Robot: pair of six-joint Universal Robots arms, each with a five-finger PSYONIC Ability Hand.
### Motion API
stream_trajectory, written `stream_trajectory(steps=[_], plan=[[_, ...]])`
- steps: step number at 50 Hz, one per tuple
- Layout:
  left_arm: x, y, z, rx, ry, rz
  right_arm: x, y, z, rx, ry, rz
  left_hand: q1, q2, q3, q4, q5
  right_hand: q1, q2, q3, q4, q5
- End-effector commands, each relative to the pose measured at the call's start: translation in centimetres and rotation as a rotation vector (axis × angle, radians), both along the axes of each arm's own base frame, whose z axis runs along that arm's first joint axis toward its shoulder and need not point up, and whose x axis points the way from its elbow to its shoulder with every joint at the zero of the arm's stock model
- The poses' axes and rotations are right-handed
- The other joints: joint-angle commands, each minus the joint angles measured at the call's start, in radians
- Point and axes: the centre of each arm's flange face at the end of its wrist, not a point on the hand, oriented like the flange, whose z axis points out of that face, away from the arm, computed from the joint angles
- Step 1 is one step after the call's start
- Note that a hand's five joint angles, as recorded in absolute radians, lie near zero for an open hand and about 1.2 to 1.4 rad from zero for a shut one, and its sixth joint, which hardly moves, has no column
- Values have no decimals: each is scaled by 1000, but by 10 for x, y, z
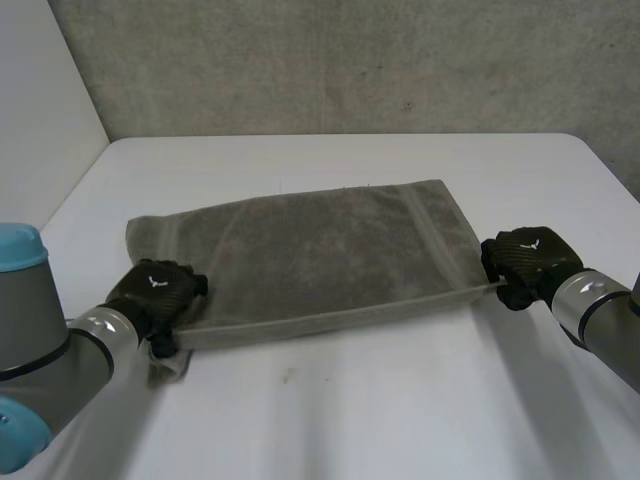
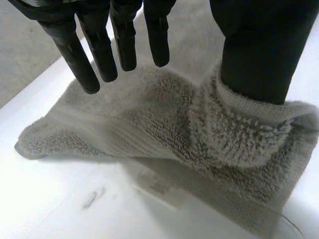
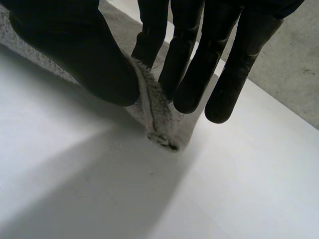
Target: Fold the towel.
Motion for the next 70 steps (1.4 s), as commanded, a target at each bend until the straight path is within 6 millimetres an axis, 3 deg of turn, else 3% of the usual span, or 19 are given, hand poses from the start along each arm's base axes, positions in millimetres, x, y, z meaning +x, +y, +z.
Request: stream_trajectory(steps=[1, 11, 26, 28, 30, 32, 35, 39, 40, 41, 42, 43, 45, 49, 53, 56, 62, 64, 70], plan=[[-3, 8, 27, 21, 255, 101, 0, 0, -2, 6, 0, 2, -53, -47, -49, -46, -51, 416, 215, 209, 202, 225], [-1, 16, 56, 63, 557, 214, 0, 1, -3, 7, 2, 1, -126, -121, -123, -120, -125, 416, 215, 209, 202, 225], [7, 17, 34, 130, 456, 292, -1, -3, -2, -26, -16, -16, 62, 67, 65, 68, 63, 416, 215, 209, 202, 225], [10, 14, 30, 124, 417, 304, -1, -3, -2, -27, -15, -16, 135, 140, 139, 141, 137, 416, 215, 209, 202, 225], [12, 15, 27, 107, 348, 284, -2, -3, -1, -30, -14, -16, 786, 791, 790, 792, 787, 416, 215, 209, 202, 225], [12, 15, 27, 98, 328, 272, -1, -4, 1, -38, -10, -16, 1001, 1007, 1005, 1008, 1003, 416, 215, 209, 202, 225], [10, 12, 36, 55, 312, 243, 1, -4, 13, -69, -13, -8, 1004, 1009, 1007, 1010, 1005, 416, 215, 209, 202, 225], [4, 5, 70, -68, 311, 192, 6, 2, 82, -231, -37, 17, 1004, 1009, 1007, 1010, 1005, 416, 215, 209, 202, 225], [3, 4, 96, -153, 316, 168, 6, 2, 82, -232, -37, 17, 1004, 1009, 1007, 1010, 1005, 416, 215, 209, 202, 225], [2, 5, 122, -224, 315, 144, 5, 6, 110, -286, -47, 21, 1004, 1009, 1007, 1010, 1005, 416, 215, 209, 202, 225], [2, 5, 122, -225, 315, 144, 5, 10, 137, -332, -54, 24, 1004, 1009, 1007, 1010, 1005, 416, 215, 209, 202, 225], [2, 8, 148, -290, 313, 120, 5, 11, 137, -332, -54, 25, 1004, 1009, 1007, 1010, 1005, 416, 215, 209, 202, 225], [1, 10, 174, -344, 316, 99, 1, 19, 190, -422, -59, 21, 1004, 1009, 1007, 1010, 1005, 416, 215, 209, 202, 225], [0, 16, 221, -396, 320, 61, -1, 30, 227, -480, -32, 28, 1004, 1009, 1007, 1010, 1005, 416, 215, 209, 202, 225], [0, 12, 227, -343, 297, 58, -3, 35, 250, -498, 53, 32, 1004, 1009, 1007, 1010, 1005, 416, 215, 209, 202, 225], [-3, -6, 205, -206, 210, 68, -3, 28, 245, -471, 88, 33, 1004, 1009, 1007, 1010, 1005, 416, 215, 209, 202, 225], [-7, -31, 138, 80, -22, 30, 12, 0, 190, -297, 242, 96, 1004, 1009, 1007, 1010, 1005, 416, 215, 209, 202, 225], [-7, -41, 124, 106, -44, 26, 26, -11, 158, -228, 317, 123, 1004, 1009, 1007, 1010, 1005, 416, 215, 209, 202, 225], [-15, -88, 100, 23, -43, 36, 36, -43, 130, -235, 381, 59, 1004, 1009, 1007, 1010, 1005, 416, 215, 209, 202, 225]])
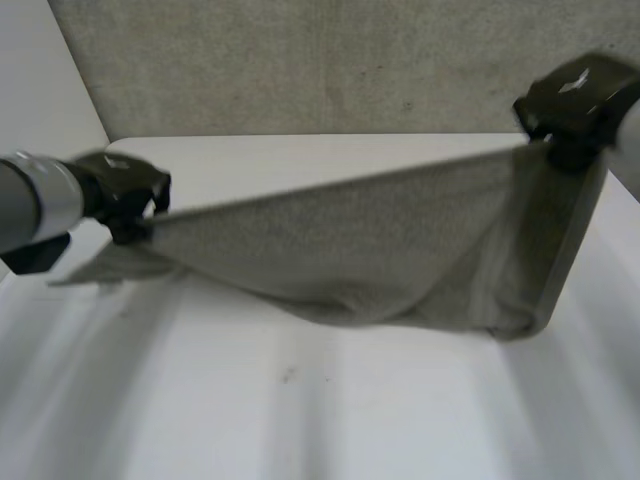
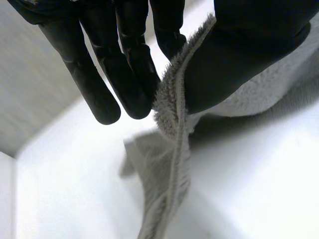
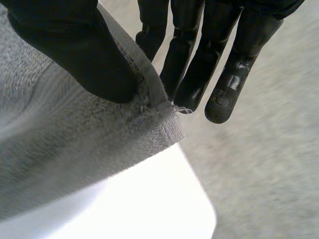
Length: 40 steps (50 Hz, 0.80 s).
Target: Fold the towel.
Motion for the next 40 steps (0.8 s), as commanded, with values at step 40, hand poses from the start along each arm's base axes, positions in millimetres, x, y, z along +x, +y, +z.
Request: stream_trajectory(steps=[40], plan=[[-10, -38, -134, -197, 110, -31, 27, -11, -163, 42, -70, -2, 220, 180, 181, 179, 191, 417, 215, 209, 202, 224]])
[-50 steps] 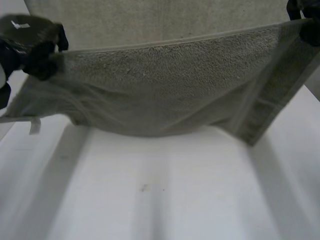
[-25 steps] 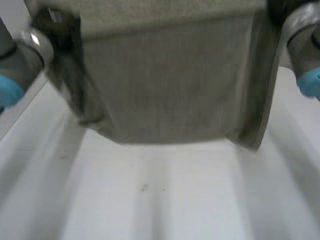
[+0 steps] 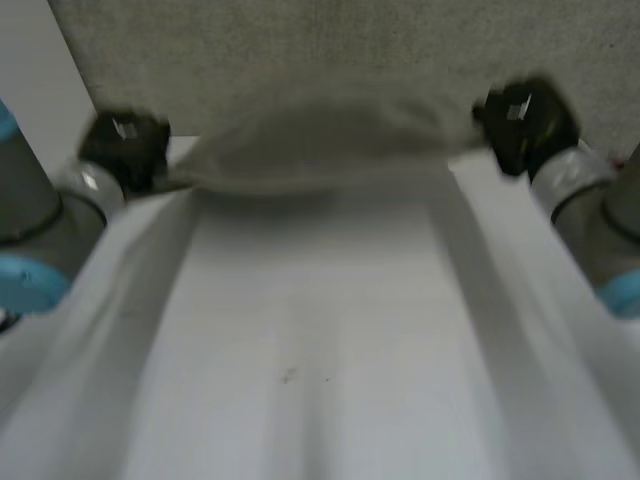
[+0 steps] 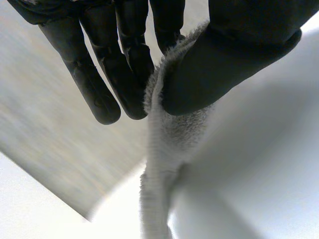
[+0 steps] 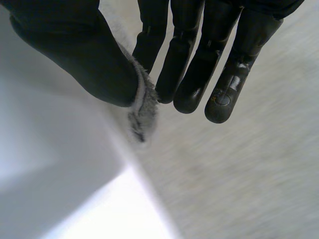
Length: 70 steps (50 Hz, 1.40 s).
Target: Fold the towel.
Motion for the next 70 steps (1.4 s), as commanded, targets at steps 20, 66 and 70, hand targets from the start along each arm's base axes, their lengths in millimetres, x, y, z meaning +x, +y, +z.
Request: stream_trajectory(steps=[20, 66, 70], plan=[[11, 63, -112, 327, -115, -105, -40, 45, -71, 429, -6, -74, -231, -249, -248, -250, -248, 417, 210, 209, 201, 223], [54, 119, -12, 307, -206, 44, -83, 93, -31, 537, 365, -66, 197, 179, 180, 178, 181, 417, 210, 209, 201, 223], [66, 148, -11, 469, -397, -17, -97, 110, -25, 610, 506, -39, 197, 179, 180, 178, 181, 417, 210, 209, 201, 223]])
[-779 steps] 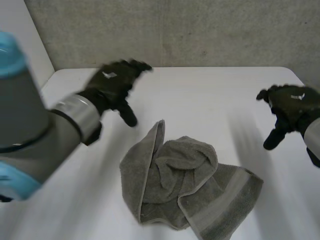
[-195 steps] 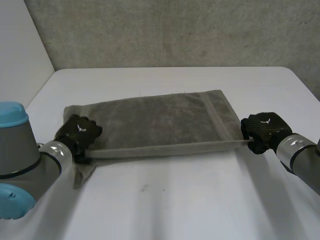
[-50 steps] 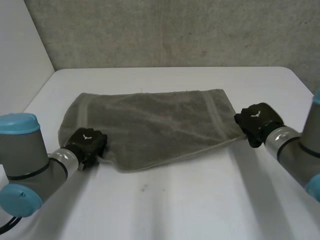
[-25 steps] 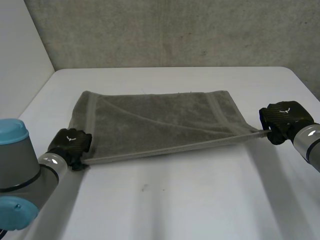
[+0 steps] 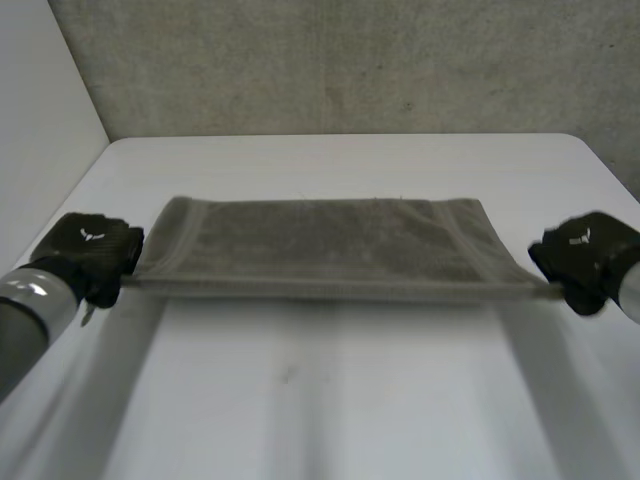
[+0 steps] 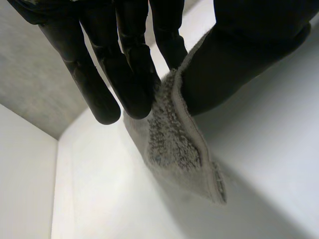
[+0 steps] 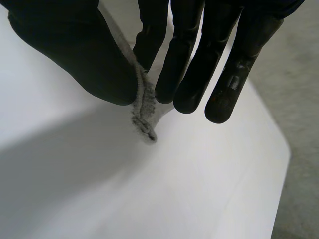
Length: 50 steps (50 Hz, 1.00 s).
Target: Fold the towel.
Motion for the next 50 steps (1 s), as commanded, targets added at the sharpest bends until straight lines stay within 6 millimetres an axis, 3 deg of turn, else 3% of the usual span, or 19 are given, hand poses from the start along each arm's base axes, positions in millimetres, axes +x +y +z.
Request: stream_trajectory(steps=[1, 6, 8, 9, 13, 15, 19, 22, 24, 27, 31, 39, 40, 41, 42, 43, 44, 48, 50], plan=[[17, 47, 11, 244, -225, -87, -18, 33, 14, 122, 236, 99, 238, 181, 182, 182, 198, 417, 210, 205, 201, 222], [16, 42, 14, 187, -251, -127, -17, 23, 18, 57, 212, 75, 238, 181, 182, 182, 198, 417, 210, 205, 201, 222], [14, 21, 14, 62, -226, -103, -16, 20, 15, 57, 196, 70, 238, 181, 182, 182, 198, 417, 210, 205, 201, 222], [14, 21, 14, 61, -225, -103, -16, 15, 11, 52, 179, 58, 238, 181, 182, 182, 198, 417, 210, 205, 201, 222], [4, -13, -5, -17, -205, -101, -13, -4, -4, 51, 150, 35, 238, 181, 182, 182, 198, 417, 210, 205, 201, 222], [-3, -25, -10, -42, -201, -115, -4, -25, -18, 29, 124, 13, 238, 181, 182, 182, 198, 417, 210, 205, 201, 222], [-24, -59, -29, -81, -183, -150, 9, -42, -28, -12, 113, -16, 238, 181, 182, 182, 198, 417, 210, 205, 201, 222], [-27, -71, -34, -89, -177, -146, 22, -59, -39, -65, 126, -42, 238, 181, 182, 182, 198, 417, 210, 205, 201, 222], [-31, -94, -47, -95, -159, -118, 26, -69, -43, -101, 128, -55, 238, 181, 182, 182, 198, 417, 210, 205, 201, 222], [-39, -112, -55, -116, -147, -99, 35, -86, -49, -180, 110, -57, 238, 181, 182, 182, 198, 417, 210, 205, 201, 222], [-41, -129, -64, -128, -146, -77, 45, -113, -51, -322, 82, -53, 238, 181, 182, 182, 198, 417, 210, 205, 201, 222], [-46, -153, -83, -137, -152, -61, 64, -135, -63, -446, 59, -31, 238, 181, 182, 182, 198, 417, 210, 205, 201, 222], [-47, -154, -85, -135, -150, -64, 64, -135, -63, -446, 59, -31, 149, 91, 92, 92, 108, 417, 210, 205, 201, 222], [-47, -154, -85, -135, -150, -64, 64, -137, -68, -437, 68, -35, 148, 90, 91, 91, 107, 22, -184, -189, -193, -172], [-47, -155, -86, -135, -150, -64, 65, -136, -72, -427, 78, -33, -506, -564, -563, -563, -547, -700, -906, -911, -915, -894], [-48, -154, -87, -132, -150, -66, 65, -136, -72, -427, 78, -33, -983, -1041, -1040, -1040, -1024, -707, -914, -919, -922, -901], [-48, -154, -87, -132, -150, -66, 64, -136, -74, -420, 85, -34, -983, -1041, -1040, -1040, -1024, -805, -1012, -1017, -1021, -1000], [-59, -147, -82, -144, -140, -97, 64, -134, -70, -420, 73, -38, -983, -1041, -1040, -1040, -1024, -805, -1012, -1017, -1021, -1000], [-62, -144, -78, -151, -136, -103, 63, -130, -57, -434, 42, -48, -983, -1041, -1040, -1040, -1024, -805, -1012, -1017, -1021, -1000]])
